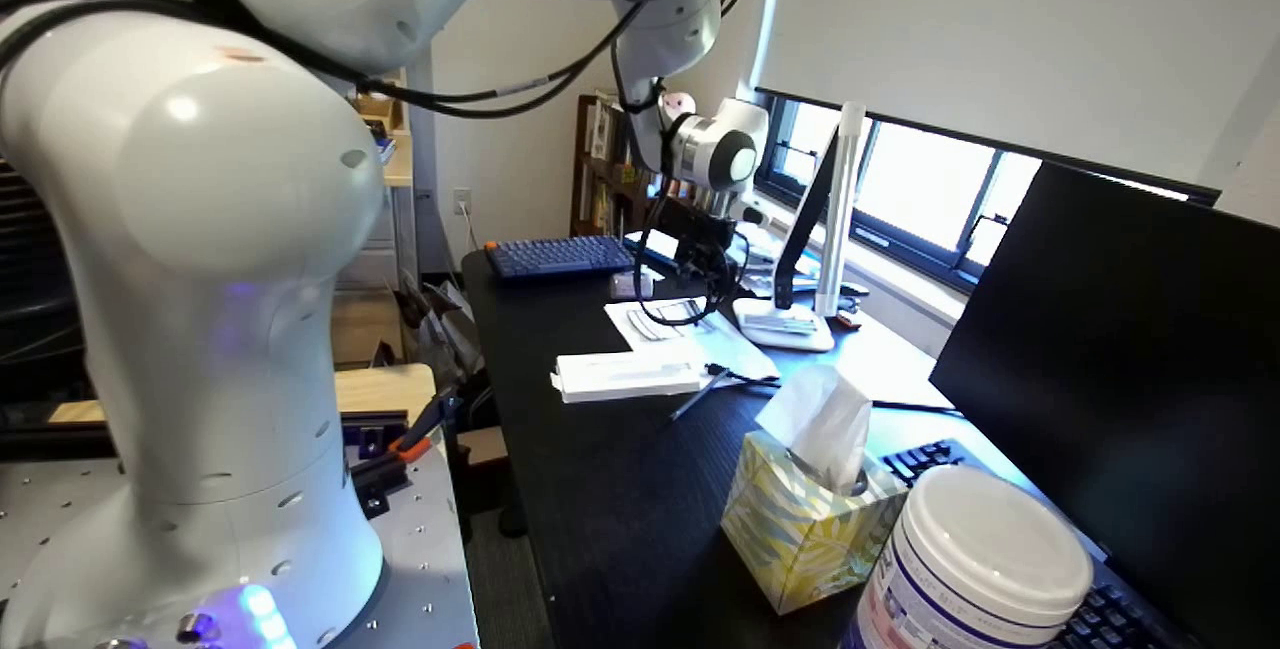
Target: Move the striped paper to the left side of the desk
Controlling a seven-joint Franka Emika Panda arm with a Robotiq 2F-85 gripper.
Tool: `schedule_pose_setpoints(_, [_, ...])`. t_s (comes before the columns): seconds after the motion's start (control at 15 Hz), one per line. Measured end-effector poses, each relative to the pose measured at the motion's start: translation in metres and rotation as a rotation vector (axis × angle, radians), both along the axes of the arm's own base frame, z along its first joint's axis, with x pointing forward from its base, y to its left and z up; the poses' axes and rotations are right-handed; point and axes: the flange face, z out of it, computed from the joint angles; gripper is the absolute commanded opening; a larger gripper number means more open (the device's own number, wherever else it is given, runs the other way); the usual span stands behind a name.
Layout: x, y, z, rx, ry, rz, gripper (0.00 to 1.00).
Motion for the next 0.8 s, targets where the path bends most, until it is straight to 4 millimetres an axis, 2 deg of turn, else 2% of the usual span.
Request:
schedule_pose_setpoints(0.2, [-0.006,-0.005,0.041,-0.022,-0.001,0.017,1.00])
schedule_pose_setpoints(0.4, [-0.020,-0.020,0.075,-0.065,-0.026,0.043,1.00])
schedule_pose_setpoints(0.67, [-0.046,-0.059,0.102,-0.112,-0.054,0.023,1.00])
schedule_pose_setpoints(0.8, [-0.055,-0.081,0.117,-0.054,-0.100,-0.033,1.00])
